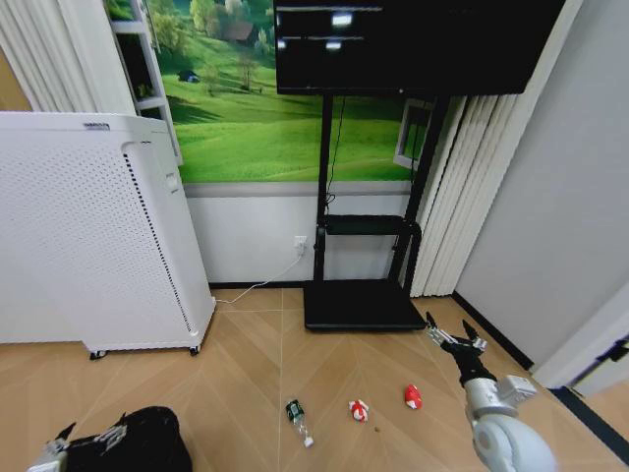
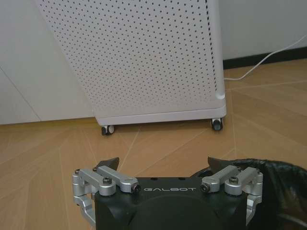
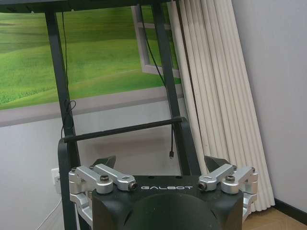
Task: Pick up the trash bin and place the garbage on the floor into it.
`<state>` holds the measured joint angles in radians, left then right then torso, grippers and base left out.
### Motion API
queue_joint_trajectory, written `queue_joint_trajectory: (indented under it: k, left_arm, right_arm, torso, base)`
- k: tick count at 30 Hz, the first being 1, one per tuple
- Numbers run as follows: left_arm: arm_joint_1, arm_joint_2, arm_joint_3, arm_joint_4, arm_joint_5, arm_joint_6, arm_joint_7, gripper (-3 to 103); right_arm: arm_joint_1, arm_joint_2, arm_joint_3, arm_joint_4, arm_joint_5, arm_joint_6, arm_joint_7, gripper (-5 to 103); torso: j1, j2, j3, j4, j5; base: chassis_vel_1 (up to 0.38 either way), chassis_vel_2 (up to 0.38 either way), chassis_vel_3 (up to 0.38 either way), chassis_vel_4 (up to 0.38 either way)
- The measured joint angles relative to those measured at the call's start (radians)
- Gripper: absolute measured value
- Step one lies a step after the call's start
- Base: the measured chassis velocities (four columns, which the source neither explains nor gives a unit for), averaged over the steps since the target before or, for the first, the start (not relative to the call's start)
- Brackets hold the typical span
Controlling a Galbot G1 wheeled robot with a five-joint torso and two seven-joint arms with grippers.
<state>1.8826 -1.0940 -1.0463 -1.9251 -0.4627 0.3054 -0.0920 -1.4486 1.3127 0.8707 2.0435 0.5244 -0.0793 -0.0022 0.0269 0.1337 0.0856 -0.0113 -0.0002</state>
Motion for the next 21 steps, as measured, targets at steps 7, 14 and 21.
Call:
queue_joint_trajectory:
  k: [7, 14, 21]
  left_arm:
    - [0.010, 0.047, -0.054, 0.032, -0.002, 0.082, 0.050, 100]
    - [-0.017, 0.037, -0.023, 0.099, 0.016, 0.097, 0.048, 100]
    - [-0.040, 0.032, 0.004, 0.136, 0.024, 0.099, 0.049, 100]
  right_arm:
    - [0.012, -0.003, -0.005, -0.012, 0.004, -0.002, 0.001, 100]
    - [0.017, 0.001, -0.013, -0.027, -0.002, -0.002, 0.001, 100]
    - [0.022, 0.001, -0.015, -0.036, -0.004, -0.002, 0.001, 100]
  torso:
    - [0.000, 0.001, 0.001, 0.0000, 0.0003]
    - [0.000, 0.002, 0.001, 0.0001, 0.0001]
    - [0.000, 0.002, 0.001, 0.0003, 0.0002]
  base:
    - [0.000, 0.000, 0.000, 0.000]
    - [0.000, 0.000, 0.000, 0.000]
    - [0.000, 0.000, 0.000, 0.000]
